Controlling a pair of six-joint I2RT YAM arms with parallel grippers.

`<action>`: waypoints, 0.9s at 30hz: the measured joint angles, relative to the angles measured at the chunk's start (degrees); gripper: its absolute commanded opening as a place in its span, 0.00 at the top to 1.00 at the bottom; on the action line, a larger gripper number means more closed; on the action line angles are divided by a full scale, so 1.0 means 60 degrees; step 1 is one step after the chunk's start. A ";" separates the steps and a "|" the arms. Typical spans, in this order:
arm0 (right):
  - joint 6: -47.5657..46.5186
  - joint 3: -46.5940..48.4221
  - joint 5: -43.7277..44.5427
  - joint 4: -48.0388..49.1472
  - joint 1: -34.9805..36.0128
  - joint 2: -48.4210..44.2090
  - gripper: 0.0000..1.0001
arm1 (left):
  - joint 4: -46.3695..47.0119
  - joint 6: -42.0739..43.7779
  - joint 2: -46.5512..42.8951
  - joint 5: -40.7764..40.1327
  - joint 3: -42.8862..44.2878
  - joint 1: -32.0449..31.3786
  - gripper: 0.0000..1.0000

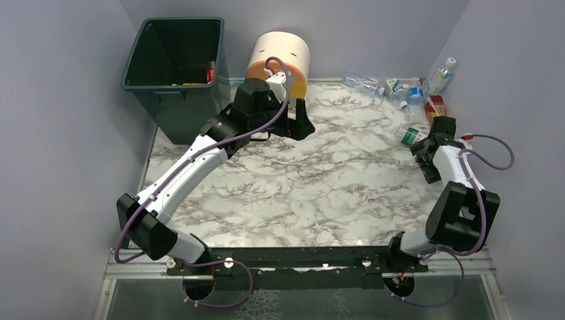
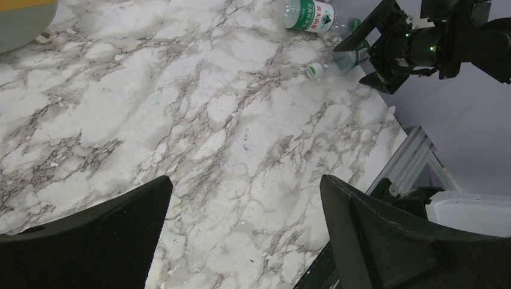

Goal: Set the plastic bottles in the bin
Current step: Pick up the plastic bottle at the center of the board.

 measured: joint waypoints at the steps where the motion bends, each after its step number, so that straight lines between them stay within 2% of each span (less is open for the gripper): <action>1: 0.0000 0.0113 -0.0015 0.0000 -0.0091 0.0117 0.01 | -0.0029 0.0029 0.0036 -0.0029 0.0069 -0.0018 0.01; 8: 0.0004 0.0776 0.0007 0.0091 -0.0364 0.0769 0.01 | -0.0222 0.0164 0.0251 -0.0124 0.0259 -0.0069 0.01; 27: 0.0102 0.0823 0.0284 0.0237 -0.0386 0.2433 0.03 | -0.0423 0.0379 0.0630 -0.0189 0.0259 -0.0168 0.01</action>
